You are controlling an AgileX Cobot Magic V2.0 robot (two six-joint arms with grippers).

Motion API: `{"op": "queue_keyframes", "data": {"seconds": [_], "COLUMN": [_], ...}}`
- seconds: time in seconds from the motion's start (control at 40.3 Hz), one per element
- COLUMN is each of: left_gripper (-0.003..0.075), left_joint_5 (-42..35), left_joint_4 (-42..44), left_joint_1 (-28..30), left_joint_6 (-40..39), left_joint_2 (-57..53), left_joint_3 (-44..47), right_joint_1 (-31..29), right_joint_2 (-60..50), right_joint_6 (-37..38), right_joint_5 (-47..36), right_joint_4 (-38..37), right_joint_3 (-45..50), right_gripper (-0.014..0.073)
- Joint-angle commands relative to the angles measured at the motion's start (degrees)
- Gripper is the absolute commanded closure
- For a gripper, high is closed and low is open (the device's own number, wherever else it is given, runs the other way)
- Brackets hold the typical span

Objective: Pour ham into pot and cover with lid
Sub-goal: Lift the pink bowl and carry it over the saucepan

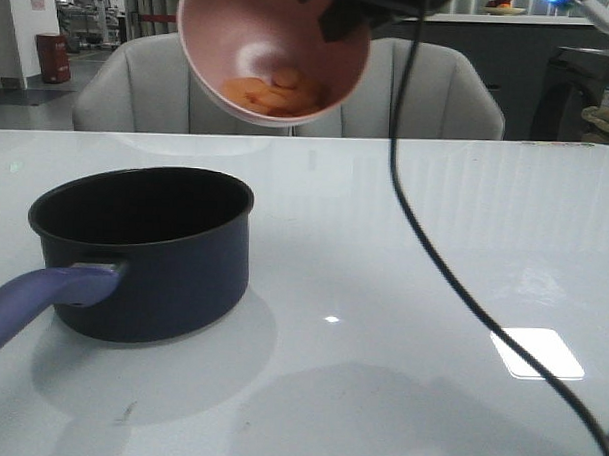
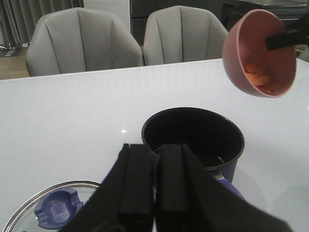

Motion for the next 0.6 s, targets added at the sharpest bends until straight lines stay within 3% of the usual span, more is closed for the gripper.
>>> {"op": "queue_keyframes", "data": {"seconds": [0.0, 0.149, 0.57], "left_gripper": [0.0607, 0.0607, 0.0607], "left_joint_5": [-4.67, -4.67, -4.58], "left_joint_4": [-0.3, -0.3, -0.3], "left_joint_1": [-0.53, -0.53, -0.53], "left_joint_6": [-0.02, -0.02, -0.02], "left_joint_2": [0.8, 0.8, 0.8], "left_joint_3": [-1.61, -1.61, -1.61], "right_joint_1": [1.54, 3.64, 7.3], "right_joint_2": [0.61, 4.0, 12.1], "right_joint_6": [-1.87, -6.01, -30.85], "right_joint_5": [-9.9, -19.32, -50.12], "right_joint_4": [-1.47, -2.02, -2.02], "right_joint_3": [-4.98, -6.18, -5.59], "right_gripper": [0.0456, 0.0456, 0.0456]}}
